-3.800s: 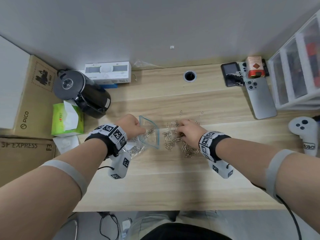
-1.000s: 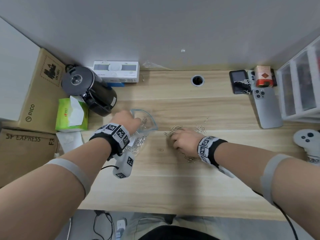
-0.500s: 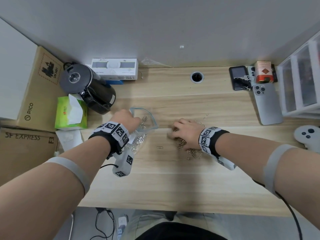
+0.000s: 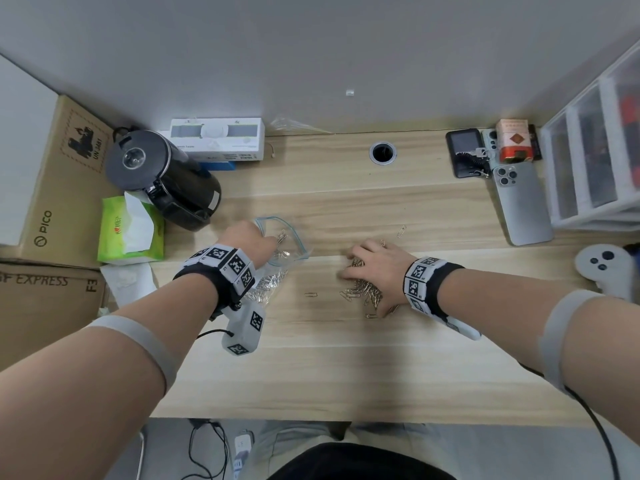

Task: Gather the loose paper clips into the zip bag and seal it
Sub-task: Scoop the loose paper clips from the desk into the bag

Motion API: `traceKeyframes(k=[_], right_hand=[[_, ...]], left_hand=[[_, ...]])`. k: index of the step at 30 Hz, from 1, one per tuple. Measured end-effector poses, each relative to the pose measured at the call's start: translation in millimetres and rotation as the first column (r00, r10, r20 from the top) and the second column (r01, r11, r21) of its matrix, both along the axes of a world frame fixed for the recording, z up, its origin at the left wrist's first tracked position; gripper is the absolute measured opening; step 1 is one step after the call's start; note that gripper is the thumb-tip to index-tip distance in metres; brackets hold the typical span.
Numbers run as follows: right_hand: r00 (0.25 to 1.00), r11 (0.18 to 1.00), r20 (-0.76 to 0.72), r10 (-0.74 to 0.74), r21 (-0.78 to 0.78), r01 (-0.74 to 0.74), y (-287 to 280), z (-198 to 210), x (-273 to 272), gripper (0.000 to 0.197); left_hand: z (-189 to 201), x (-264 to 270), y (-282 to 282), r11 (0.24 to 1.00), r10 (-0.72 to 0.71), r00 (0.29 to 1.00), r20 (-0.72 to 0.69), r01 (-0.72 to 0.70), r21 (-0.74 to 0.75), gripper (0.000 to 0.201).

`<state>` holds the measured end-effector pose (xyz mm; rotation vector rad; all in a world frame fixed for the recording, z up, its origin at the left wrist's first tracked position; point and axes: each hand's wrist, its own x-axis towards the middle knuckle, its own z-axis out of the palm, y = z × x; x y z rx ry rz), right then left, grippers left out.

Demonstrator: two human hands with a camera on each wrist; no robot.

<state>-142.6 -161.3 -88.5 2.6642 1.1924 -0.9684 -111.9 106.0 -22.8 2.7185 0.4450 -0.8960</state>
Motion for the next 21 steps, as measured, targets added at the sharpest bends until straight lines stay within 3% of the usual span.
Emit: traceKeyframes(k=[6, 12, 15, 21], right_hand=[[0.998, 0.991, -0.062, -0.012, 0.133, 0.02, -8.6, -5.5, 4.0, 0.059], [0.985, 0.97, -0.16, -0.059, 0.225, 0.095, -14.1, -17.8, 10.2, 0.025], [0.971, 0.961, -0.222, -0.093, 0.236, 0.146, -15.6, -15.0, 10.6, 0.016], [0.942, 0.941, -0.287, -0.173, 0.235, 0.244, -15.8, -5.3, 12.3, 0.019]], left_hand=[[-4.6, 1.3, -3.7, 1.0, -0.025, 1.0, -0.012, 0.025, 0.004, 0.032], [-6.6, -0.5, -9.3, 0.999, -0.038, 0.999, -0.029, 0.037, -0.012, 0.039], [-7.0, -0.4, -9.9, 0.999, -0.042, 0.998, -0.036, 0.042, -0.021, 0.037], [-8.3, 2.8, -9.7, 0.997, -0.07, 0.997, -0.031, 0.07, -0.016, 0.04]])
